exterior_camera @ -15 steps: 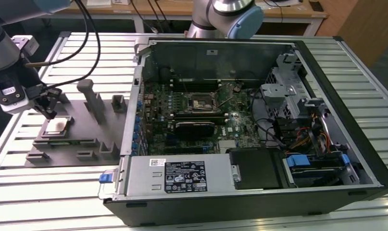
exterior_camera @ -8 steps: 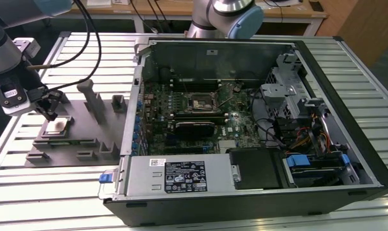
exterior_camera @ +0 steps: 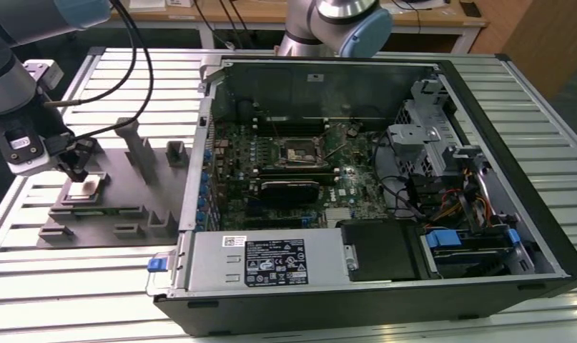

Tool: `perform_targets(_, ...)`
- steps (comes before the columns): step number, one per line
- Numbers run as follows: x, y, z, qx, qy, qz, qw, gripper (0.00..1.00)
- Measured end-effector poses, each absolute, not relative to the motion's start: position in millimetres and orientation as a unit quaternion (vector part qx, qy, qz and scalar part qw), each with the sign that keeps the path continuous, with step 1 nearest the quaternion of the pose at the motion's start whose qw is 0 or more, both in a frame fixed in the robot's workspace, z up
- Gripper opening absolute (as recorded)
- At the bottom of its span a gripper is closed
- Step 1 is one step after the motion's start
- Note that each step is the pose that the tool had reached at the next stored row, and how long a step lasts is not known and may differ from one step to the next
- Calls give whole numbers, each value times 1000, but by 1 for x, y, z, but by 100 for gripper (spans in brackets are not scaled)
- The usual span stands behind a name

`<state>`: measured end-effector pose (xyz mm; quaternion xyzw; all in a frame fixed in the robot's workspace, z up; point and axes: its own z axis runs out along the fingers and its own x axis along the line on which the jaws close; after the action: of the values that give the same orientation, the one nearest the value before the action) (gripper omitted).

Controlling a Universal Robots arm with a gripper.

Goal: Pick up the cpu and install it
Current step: 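Pick up the cpu and move it towards the insertion slot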

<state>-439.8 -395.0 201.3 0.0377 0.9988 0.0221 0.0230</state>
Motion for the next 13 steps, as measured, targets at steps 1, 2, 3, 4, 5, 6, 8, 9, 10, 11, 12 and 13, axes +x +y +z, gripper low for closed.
perform_targets(1,-440,-396,201,38,999,22,23,11)
perform_targets(2,-440,-396,200,38,999,22,23,11)
perform_targets(3,-439,-397,199,38,999,22,23,11)
perform_targets(4,-439,-397,199,38,999,22,22,11)
perform_targets(5,-438,-398,198,38,999,22,22,11)
perform_targets(6,-438,-398,198,38,999,22,22,11)
perform_targets(8,-437,-398,197,38,999,22,22,11)
perform_targets(9,-437,-398,197,38,999,22,22,11)
perform_targets(10,-437,-398,197,38,999,22,22,11)
perform_targets(11,-437,-398,197,38,999,22,22,11)
perform_targets(12,-437,-398,197,38,999,22,22,11)
perform_targets(13,-437,-398,197,38,999,22,22,11)
